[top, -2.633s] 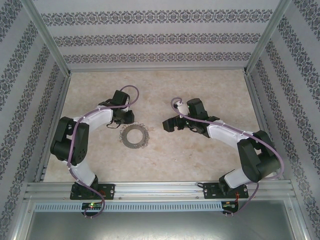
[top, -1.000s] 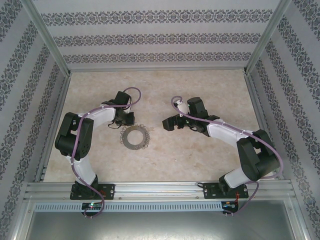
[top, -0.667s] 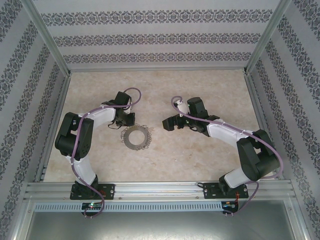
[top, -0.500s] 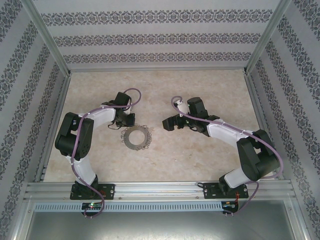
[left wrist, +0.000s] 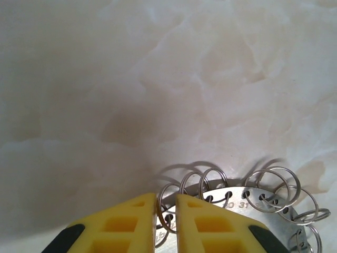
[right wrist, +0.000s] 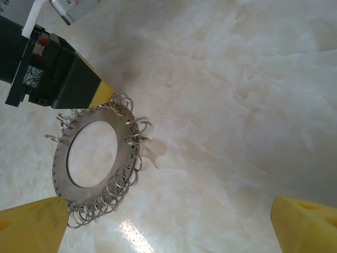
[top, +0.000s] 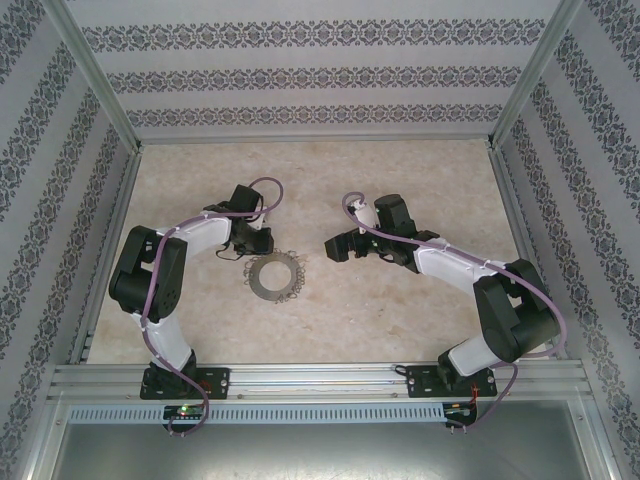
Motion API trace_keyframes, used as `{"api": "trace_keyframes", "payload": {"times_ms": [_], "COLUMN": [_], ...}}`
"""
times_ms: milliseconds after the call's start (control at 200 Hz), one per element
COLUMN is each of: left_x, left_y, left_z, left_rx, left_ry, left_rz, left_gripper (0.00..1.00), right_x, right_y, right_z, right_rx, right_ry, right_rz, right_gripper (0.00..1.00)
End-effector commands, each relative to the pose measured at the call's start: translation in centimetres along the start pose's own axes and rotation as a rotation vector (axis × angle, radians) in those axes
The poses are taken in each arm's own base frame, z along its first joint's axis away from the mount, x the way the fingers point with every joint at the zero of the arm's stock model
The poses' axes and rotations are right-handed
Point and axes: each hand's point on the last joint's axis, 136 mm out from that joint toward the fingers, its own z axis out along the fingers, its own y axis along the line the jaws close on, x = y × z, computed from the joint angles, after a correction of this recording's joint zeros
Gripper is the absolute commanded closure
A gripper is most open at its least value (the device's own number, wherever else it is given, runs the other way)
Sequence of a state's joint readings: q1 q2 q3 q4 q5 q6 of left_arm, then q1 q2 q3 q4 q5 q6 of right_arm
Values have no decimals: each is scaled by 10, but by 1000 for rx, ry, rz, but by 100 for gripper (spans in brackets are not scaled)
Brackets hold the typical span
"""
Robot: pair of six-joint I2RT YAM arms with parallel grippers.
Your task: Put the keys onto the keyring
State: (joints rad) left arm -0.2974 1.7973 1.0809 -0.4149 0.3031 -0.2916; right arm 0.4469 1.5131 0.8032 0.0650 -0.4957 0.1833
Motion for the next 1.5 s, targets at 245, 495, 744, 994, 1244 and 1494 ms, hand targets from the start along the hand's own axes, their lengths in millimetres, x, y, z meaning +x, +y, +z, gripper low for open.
{"api": "trace_keyframes", "payload": {"times_ms": [245, 495, 744, 994, 1244, 1494], "left_x": [-4, -8, -10, -13, -14, -14], "left_y": [-13, -21, -23, -28, -31, -33], "left_z": [-4, -1, 1, 5, 6, 9], "left_rx": [30, 51, 53, 67, 70, 78], "left_ry": [-22, -27, -30, -31, -31, -29], "left_rz": [11, 15, 23, 24, 26, 29], "left_gripper": [80, 82, 82, 83, 85, 86], "right_x": [-15, -15, -16, -17, -17, -18], "right_y": [4, 2, 2, 1, 0, 0], "right_z": [-8, -10, -10, -12, -13, -14], "right_rx": [-13, -6, -7, 0, 0, -1], "right_ry": [-53, -59, -62, -70, -72, -77], "right_rz": [-38, -37, -36, -36, -34, -33], "right_gripper": [2, 2, 2, 2, 2, 2]}}
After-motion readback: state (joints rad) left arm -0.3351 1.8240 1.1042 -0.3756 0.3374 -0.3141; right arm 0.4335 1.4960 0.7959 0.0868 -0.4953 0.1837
